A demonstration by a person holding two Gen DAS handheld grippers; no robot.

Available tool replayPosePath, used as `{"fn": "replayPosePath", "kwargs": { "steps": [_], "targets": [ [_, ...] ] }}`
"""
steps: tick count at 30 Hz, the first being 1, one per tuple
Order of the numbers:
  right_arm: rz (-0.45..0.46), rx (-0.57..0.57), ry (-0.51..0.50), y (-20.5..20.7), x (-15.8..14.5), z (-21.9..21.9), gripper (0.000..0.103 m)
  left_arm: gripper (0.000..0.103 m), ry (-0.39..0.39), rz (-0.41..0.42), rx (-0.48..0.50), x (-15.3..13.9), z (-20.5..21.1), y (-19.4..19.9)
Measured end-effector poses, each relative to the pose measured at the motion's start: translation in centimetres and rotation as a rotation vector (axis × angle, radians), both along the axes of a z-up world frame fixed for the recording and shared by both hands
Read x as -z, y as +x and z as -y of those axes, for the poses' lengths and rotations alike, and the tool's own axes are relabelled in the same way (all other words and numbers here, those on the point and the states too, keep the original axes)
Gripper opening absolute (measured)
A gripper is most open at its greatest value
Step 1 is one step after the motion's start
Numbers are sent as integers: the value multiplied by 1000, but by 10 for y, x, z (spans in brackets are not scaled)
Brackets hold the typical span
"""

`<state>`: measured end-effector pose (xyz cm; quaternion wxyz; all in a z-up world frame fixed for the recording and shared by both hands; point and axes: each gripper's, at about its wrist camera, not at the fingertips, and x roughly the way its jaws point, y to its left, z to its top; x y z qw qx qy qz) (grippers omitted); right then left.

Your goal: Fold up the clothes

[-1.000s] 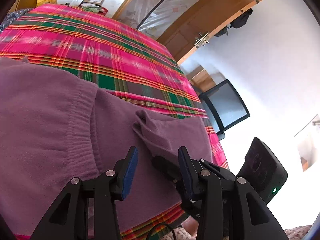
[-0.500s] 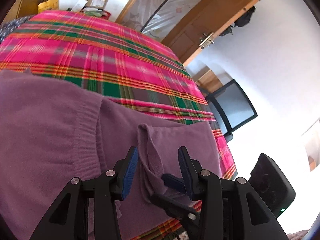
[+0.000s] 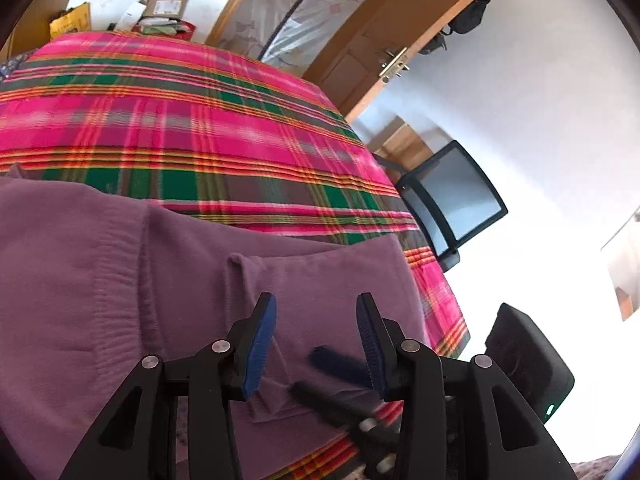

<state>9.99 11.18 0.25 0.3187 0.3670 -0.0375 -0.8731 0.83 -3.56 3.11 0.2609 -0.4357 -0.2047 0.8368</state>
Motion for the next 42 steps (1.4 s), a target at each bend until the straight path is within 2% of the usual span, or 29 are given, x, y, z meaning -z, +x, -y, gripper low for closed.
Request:
{"fn": "replayPosePath", "kwargs": {
  "steps": [4, 9, 15, 22, 28, 31, 34, 38, 42],
  "targets": [
    [-4, -57, 12, 7, 2, 11, 32, 43, -31, 28, 35, 8, -12, -4],
    [-2, -71, 4, 9, -2, 3, 32, 43, -60, 68, 24, 19, -14, -8],
    [-18, 21, -14, 12, -11, -36, 32, 43, -94, 78, -4, 21, -9, -5],
    [6, 99, -2, 3, -5, -59, 32, 43, -114, 90, -10, 26, -5, 0],
    [-31, 149, -13, 4, -12, -84, 31, 43, -97, 42, -33, 11, -4, 3],
    [-30, 198, -13, 2, -11, -99, 32, 43, -93, 58, -37, 15, -5, -1],
    [-10, 209, -17, 2, -5, -105, 32, 43, -111, 88, -35, 24, -10, -4],
    [-12, 203, -33, 3, -2, -110, 31, 43, -129, 89, -34, 24, -14, -4],
    [-58, 227, -38, 6, -11, -118, 31, 43, -127, 89, -39, 22, -15, -5]
  ]
}}
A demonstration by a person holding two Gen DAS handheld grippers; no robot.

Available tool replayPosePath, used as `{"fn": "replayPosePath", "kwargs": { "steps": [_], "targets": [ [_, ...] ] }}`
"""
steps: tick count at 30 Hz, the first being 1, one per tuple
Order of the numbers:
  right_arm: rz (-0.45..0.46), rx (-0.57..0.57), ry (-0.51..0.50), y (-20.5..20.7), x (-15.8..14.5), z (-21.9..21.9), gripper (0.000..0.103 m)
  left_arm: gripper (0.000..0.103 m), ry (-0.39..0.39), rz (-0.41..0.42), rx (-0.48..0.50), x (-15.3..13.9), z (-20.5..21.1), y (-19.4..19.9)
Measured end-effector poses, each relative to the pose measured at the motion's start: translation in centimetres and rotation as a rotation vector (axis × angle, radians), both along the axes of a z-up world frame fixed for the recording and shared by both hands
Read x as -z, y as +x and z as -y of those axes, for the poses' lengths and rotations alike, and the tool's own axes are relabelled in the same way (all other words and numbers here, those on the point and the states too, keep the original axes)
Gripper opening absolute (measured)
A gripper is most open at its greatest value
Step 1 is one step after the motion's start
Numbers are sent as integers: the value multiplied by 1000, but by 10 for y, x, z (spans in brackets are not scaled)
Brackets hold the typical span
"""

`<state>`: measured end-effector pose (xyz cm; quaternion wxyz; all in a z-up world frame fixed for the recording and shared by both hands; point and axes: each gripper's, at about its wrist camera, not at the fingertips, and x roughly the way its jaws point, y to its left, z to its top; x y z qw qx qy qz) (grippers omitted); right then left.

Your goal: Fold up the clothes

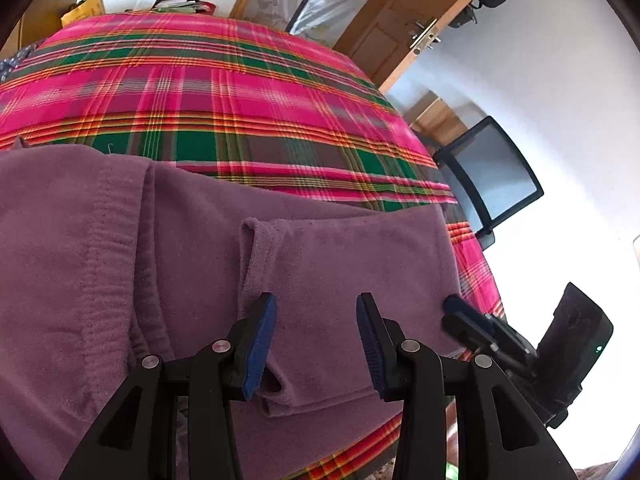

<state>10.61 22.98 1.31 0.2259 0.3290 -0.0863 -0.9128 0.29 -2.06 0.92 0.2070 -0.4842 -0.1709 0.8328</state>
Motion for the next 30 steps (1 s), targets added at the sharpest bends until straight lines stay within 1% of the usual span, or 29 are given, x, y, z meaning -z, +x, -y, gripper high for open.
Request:
{"fn": "replayPosePath", "kwargs": {
  "steps": [3, 5, 9, 11, 13, 15, 18, 22, 26, 28, 30],
  "targets": [
    [-26, 27, -11, -8, -5, -7, 31, 43, -10, 9, -7, 2, -3, -2],
    [-41, 24, -16, -17, -7, -8, 31, 43, -14, 2, 1, 1, -5, 0],
    [-36, 3, 14, -37, -7, -1, 31, 43, -28, 13, 9, 3, -9, -2],
    [11, 0, 18, -51, -3, -2, 31, 43, -19, 17, 3, 4, -7, -2],
    [50, 3, -2, -59, 3, -7, 29, 43, -16, 20, 1, 5, -7, -2],
    [70, 5, -7, -63, 7, -8, 27, 43, -16, 22, 0, 6, -6, -3],
    [93, 1, 1, -67, 10, -6, 27, 43, -26, 24, 2, 5, -7, -3],
    [103, 4, -15, -69, 11, -8, 27, 43, -32, 25, 2, 4, -8, -2],
    [74, 20, -67, -69, 1, -16, 28, 43, -42, 25, -2, 3, -9, -2],
    [71, 21, -59, -76, -4, -16, 30, 43, -45, 24, -3, 3, -9, -1],
    [93, 18, -57, -84, -4, -15, 30, 43, -43, 24, -4, 3, -9, 0]
  ]
}}
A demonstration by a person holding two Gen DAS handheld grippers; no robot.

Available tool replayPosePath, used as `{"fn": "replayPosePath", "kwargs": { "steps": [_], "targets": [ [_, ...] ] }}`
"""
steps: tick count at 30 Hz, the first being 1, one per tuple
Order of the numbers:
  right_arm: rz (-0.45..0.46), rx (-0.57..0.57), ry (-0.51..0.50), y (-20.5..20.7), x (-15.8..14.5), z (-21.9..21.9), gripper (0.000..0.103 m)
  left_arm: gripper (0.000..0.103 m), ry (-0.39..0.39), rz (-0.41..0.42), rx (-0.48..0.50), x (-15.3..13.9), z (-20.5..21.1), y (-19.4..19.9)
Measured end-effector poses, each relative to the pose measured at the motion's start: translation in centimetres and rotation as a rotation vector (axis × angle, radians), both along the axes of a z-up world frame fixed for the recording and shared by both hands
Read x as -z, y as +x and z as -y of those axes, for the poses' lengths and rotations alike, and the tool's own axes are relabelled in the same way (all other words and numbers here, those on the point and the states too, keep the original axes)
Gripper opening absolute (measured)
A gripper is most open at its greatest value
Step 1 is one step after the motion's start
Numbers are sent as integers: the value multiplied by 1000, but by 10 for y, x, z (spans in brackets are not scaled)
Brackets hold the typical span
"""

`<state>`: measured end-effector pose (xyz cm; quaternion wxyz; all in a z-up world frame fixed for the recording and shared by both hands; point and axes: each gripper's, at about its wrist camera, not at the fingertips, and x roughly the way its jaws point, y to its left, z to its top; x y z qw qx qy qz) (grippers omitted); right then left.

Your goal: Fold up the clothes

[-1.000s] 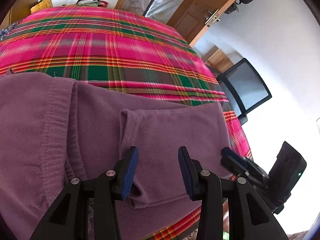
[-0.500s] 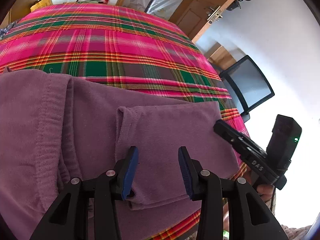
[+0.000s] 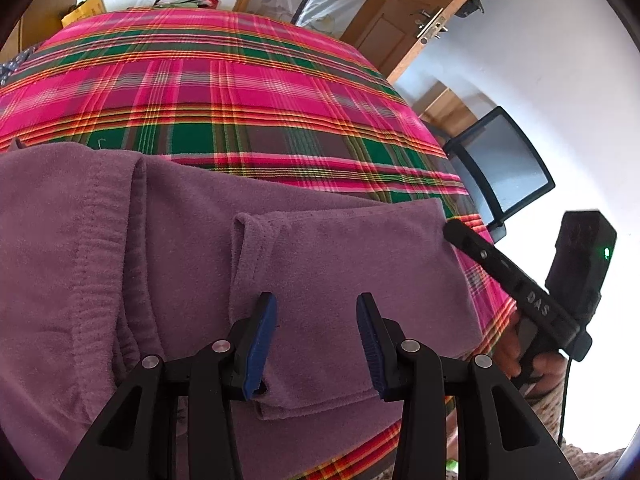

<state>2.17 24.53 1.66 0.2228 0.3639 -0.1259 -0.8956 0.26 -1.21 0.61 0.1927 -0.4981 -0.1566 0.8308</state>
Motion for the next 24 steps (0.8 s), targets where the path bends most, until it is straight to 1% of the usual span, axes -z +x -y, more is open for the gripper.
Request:
{"fn": "replayPosePath", "kwargs": {
  "steps": [5, 8, 11, 12, 13, 15, 17, 20, 24],
  "targets": [
    [70, 12, -2, -14, 9, 1, 30, 43, 3, 4, -1, 1, 0, -1],
    [68, 8, 16, -12, 12, 3, 30, 43, 0, 5, 1, 0, -1, -1],
    [25, 16, 36, 0, 4, -1, 31, 43, 1, 8, 2, 1, -1, -2],
    [8, 19, 37, 6, 2, -4, 34, 43, 6, 10, 1, 1, 0, -2],
    [-9, 23, 39, 13, 0, -7, 40, 43, 12, 11, -2, 1, 1, -3],
    [-26, 24, 54, 25, -1, -11, 45, 43, 20, 13, -4, 2, 1, -3],
    [-38, 29, 99, 40, 3, -14, 45, 43, 21, 11, -3, 2, 2, -3],
    [-83, 17, 149, 65, 4, -14, 51, 43, 18, 8, 1, 2, 1, -2],
    [-123, -34, 223, 88, 7, -2, 57, 43, 25, 7, 1, 2, 3, -1]
  ]
}}
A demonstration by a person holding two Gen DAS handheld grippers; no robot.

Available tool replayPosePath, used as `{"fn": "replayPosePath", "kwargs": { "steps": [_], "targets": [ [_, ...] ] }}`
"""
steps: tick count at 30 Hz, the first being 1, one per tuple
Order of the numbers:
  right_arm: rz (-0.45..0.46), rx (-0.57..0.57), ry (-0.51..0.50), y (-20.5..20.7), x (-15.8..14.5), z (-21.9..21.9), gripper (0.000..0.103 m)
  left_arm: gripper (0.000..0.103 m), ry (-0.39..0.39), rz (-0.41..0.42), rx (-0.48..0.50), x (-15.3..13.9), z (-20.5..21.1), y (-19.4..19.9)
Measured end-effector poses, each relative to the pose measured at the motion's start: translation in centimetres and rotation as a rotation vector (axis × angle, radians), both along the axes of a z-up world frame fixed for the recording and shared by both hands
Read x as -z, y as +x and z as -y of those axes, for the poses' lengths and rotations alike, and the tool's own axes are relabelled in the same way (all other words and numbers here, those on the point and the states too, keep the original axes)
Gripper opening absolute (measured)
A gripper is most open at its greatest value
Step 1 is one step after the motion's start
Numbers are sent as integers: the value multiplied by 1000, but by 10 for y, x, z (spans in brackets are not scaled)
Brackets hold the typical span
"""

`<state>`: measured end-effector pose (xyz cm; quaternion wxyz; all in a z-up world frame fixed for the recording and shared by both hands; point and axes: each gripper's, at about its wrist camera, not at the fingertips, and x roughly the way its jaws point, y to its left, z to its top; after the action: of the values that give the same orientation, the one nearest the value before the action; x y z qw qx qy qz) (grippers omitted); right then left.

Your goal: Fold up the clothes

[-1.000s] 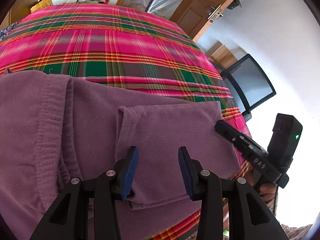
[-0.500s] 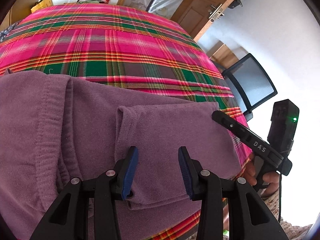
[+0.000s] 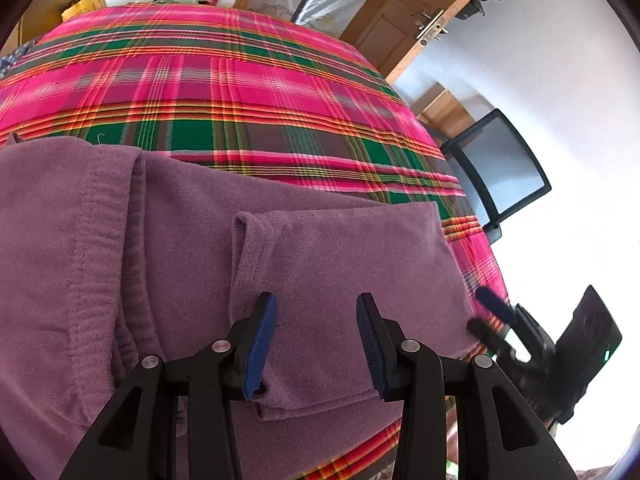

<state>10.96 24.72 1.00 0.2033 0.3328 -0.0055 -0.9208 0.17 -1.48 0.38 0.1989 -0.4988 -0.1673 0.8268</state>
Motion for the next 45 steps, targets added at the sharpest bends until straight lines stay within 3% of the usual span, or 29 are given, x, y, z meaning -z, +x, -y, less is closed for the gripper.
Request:
{"fn": "replayPosePath", "kwargs": {
  "steps": [9, 13, 21, 32, 39, 45],
  "targets": [
    [-48, -7, 186, 27, 16, 27, 59, 43, 10, -7, 6, 1, 2, 2],
    [-24, 43, 145, 22, 17, 17, 61, 43, 17, -12, 4, 1, 3, 4],
    [-42, 71, 155, 22, 16, 27, 61, 43, 16, -15, -2, 2, 2, 4],
    [-21, 247, 119, 15, 17, 6, 61, 43, 26, -18, -4, 3, 3, 4],
    [-31, 243, 109, 25, 18, -2, 61, 43, 32, -18, -1, 3, 4, 4],
    [-14, 224, 31, 27, 19, -13, 61, 43, 26, -22, 1, 3, 3, 5]
  ]
}}
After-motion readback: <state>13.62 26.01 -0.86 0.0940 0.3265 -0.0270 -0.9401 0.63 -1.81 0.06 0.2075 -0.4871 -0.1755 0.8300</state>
